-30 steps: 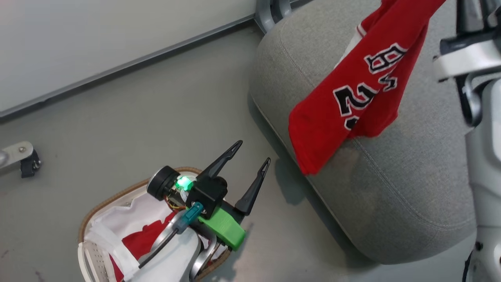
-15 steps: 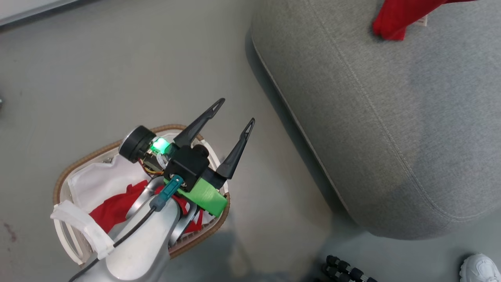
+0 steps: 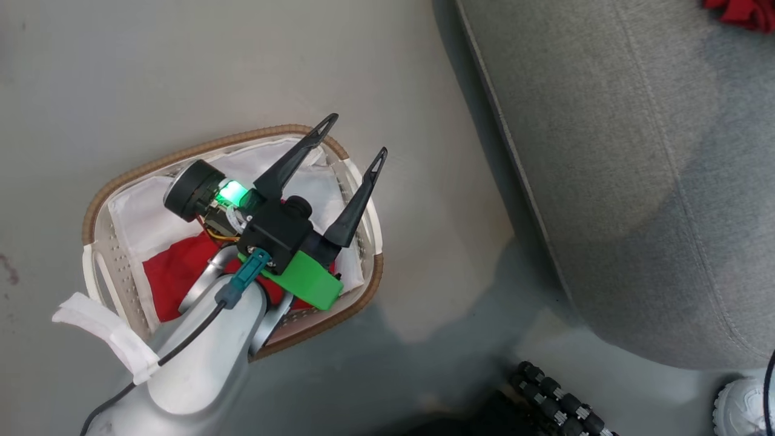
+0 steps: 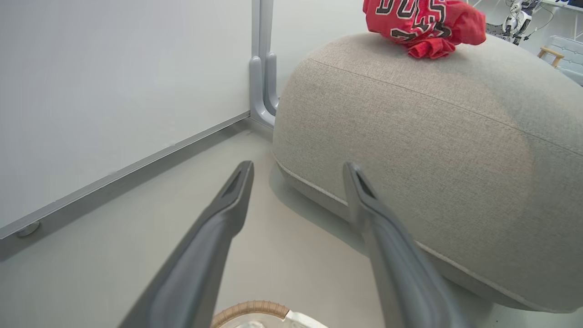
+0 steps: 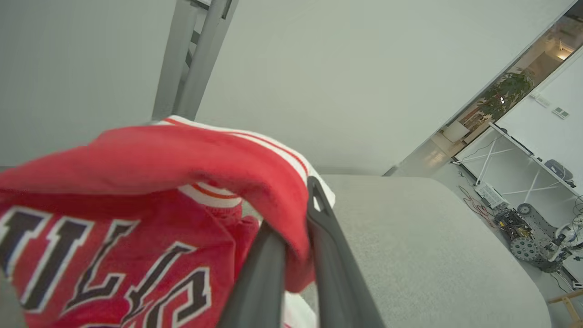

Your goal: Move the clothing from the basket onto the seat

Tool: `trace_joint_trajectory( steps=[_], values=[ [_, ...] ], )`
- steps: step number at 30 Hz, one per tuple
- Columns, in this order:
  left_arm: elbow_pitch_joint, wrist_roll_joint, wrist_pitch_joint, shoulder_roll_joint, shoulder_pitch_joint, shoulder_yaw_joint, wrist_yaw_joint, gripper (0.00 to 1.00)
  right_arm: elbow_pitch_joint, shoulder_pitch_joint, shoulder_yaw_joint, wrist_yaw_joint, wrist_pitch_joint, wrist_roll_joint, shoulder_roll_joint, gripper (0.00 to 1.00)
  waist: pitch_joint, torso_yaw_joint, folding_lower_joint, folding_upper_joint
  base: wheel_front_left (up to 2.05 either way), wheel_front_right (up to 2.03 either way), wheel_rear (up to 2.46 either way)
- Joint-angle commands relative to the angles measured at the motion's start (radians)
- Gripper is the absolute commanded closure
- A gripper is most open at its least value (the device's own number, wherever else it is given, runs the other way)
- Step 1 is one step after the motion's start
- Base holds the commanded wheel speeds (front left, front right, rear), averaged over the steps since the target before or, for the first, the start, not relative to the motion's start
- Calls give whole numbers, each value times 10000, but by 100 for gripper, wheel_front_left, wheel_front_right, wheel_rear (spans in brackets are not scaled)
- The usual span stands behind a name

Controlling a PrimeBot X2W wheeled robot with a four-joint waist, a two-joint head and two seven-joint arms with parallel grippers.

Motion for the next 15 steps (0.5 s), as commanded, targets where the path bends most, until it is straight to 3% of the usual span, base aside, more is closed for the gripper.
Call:
trace_joint_trajectory(
  steps=[1, 8, 9, 10, 11, 12, 15],
  values=[
    [-32, 7, 1, 143, -144, 53, -25, 0, 139, 229, -96, -14, -35, -158, 104, 100, 394, 346, -2, 0, 0, 0, 0],
    [-10, 34, 1, 141, 66, 103, -25, 0, 261, 1187, -578, -14, -47, -398, 439, 100, 375, 322, -2, 0, 0, 0, 0],
    [8, 22, 1, 117, 97, 111, -24, 0, 207, 1311, -618, -14, -47, -405, 457, 96, 338, 315, -2, 0, 0, 0, 0],
    [33, 5, 1, 96, 141, 117, -23, 0, 125, 1480, -642, -14, -48, -394, 490, 64, 290, 303, -2, 0, 0, 0, 0],
    [55, -14, 1, 81, 176, 132, -23, 0, 70, 1610, -647, -14, -48, -370, 528, 52, 241, 286, -2, 0, 0, 0, 0],
    [77, -38, 1, 55, 207, 139, -23, 0, -24, 1763, -634, -14, -48, -333, 574, 0, 183, 269, -2, 0, 0, 0, 0],
    [127, -62, 1, 6, 281, 161, -23, 0, -295, 2135, -551, -14, -49, -190, 636, 0, -60, 234, -2, 0, 0, 0, 0]
  ],
)
